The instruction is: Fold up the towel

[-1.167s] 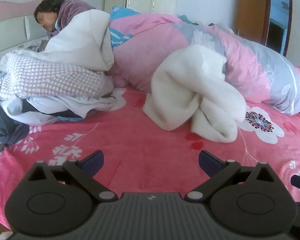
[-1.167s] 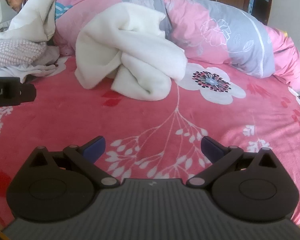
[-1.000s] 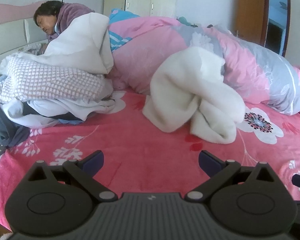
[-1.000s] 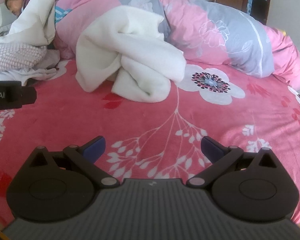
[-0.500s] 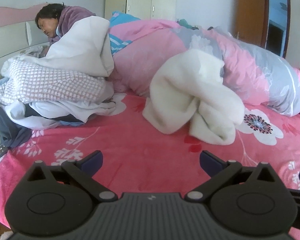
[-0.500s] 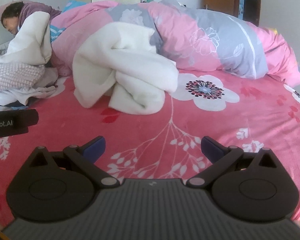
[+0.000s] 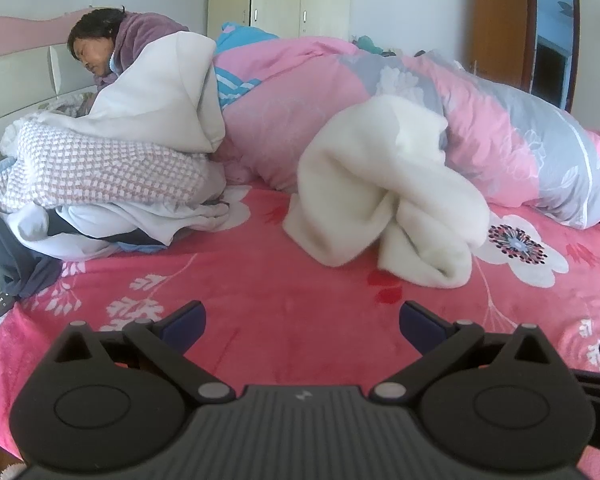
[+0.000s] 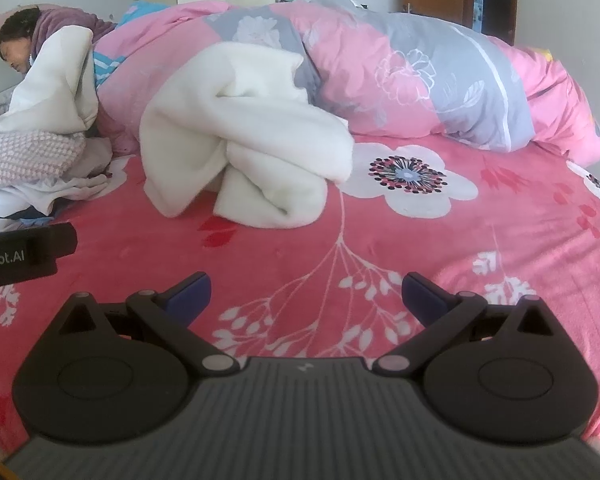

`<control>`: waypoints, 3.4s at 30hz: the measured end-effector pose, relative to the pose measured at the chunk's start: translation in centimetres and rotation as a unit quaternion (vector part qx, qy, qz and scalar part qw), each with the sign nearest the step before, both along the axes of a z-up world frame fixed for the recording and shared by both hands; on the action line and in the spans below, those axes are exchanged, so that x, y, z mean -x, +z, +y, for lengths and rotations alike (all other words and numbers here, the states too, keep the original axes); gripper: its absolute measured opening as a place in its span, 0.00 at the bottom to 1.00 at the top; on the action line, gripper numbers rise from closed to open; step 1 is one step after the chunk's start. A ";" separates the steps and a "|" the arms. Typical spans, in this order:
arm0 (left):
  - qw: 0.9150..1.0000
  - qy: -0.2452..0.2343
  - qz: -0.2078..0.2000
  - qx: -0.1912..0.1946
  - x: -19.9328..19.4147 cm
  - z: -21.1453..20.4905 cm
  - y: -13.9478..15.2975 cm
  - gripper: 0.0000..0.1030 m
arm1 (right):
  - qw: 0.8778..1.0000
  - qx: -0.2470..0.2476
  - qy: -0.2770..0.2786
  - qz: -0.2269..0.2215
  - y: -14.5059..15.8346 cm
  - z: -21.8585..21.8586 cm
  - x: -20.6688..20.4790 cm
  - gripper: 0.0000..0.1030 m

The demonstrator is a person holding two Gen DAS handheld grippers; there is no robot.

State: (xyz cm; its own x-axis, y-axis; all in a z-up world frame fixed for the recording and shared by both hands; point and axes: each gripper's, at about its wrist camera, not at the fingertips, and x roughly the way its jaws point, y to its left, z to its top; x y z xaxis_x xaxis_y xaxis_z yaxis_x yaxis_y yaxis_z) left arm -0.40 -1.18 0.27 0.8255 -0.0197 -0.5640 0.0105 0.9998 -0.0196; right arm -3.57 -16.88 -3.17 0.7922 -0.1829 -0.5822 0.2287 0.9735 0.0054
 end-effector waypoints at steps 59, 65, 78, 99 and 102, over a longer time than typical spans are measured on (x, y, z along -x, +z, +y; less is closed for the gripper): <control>0.987 -0.091 -0.121 0.048 -19.3 -3.0 0.8 1.00 | 0.982 -0.036 0.099 -0.160 1.4 -9.0 -14.7 0.99; 0.985 -0.120 -0.125 0.008 -26.0 -6.1 1.7 0.94 | 0.973 -0.067 0.116 -0.187 4.7 -11.6 -24.5 0.99; 0.985 -0.160 -0.061 -0.001 -27.2 -7.0 -0.1 0.40 | 0.970 -0.196 0.122 -0.080 2.1 -12.5 -37.2 0.45; 0.942 -0.324 0.072 0.054 -5.3 0.4 -4.4 0.20 | 0.941 -0.237 0.237 -0.037 0.3 -10.8 -10.0 0.21; 0.940 -0.322 0.076 0.081 -2.9 2.4 -5.0 0.24 | 0.941 -0.253 0.226 -0.019 -1.8 -10.7 -5.6 0.18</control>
State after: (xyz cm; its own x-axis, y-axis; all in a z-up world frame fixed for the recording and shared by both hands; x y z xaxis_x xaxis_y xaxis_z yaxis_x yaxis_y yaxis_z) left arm 2.50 1.20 -4.69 0.5225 -0.5838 -0.6214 0.5971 0.7708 -0.2221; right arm 2.01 -27.55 -4.93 0.7448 0.4704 -0.4734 -0.2177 0.8418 0.4940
